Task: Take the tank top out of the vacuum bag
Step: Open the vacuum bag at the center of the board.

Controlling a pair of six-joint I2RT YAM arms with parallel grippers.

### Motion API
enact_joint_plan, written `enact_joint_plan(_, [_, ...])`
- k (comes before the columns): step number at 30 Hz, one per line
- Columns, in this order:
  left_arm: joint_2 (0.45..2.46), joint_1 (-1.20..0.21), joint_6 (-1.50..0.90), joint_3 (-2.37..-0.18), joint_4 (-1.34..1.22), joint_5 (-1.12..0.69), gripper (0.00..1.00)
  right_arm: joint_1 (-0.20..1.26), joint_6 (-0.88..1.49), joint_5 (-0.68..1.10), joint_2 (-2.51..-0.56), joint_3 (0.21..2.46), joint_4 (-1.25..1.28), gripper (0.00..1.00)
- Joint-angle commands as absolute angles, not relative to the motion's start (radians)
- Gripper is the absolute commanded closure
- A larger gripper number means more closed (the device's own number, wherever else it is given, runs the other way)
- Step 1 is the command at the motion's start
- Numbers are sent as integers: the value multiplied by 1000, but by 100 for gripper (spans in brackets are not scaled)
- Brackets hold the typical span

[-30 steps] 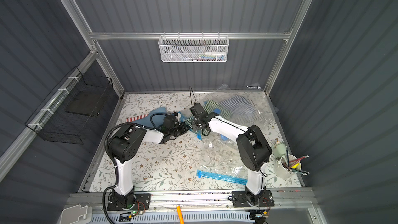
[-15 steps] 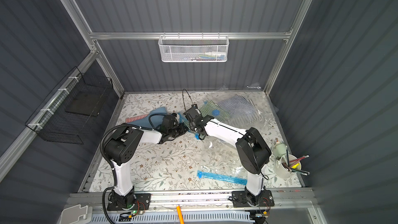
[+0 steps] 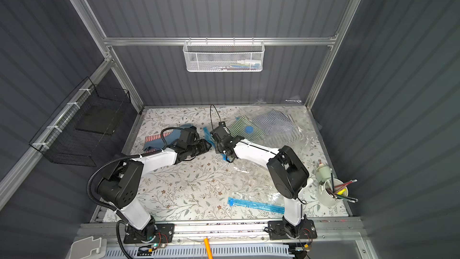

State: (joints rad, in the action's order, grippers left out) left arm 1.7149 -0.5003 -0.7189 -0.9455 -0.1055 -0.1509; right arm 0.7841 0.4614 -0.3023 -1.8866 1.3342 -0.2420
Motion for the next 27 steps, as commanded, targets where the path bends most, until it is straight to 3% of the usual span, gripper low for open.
enact_joint_plan(1, [1705, -491, -763, -921, -152, -199, 61, 787, 489, -255, -1868, 1289, -143, 100])
enact_joint_plan(15, [1854, -492, -912, -949, -329, -260, 70, 787, 508, -232, -1848, 1233, -80, 100])
enact_joint_plan(18, [1862, -492, -920, -932, -352, -244, 68, 787, 508, -217, -1848, 1232, -67, 100])
enact_joint_plan(21, [1863, -492, -923, -928, -354, -232, 58, 787, 507, -213, -1848, 1228, -59, 100])
enact_joint_plan(27, [1831, -491, -959, -921, -379, -267, 57, 787, 497, -212, -1853, 1230, -60, 100])
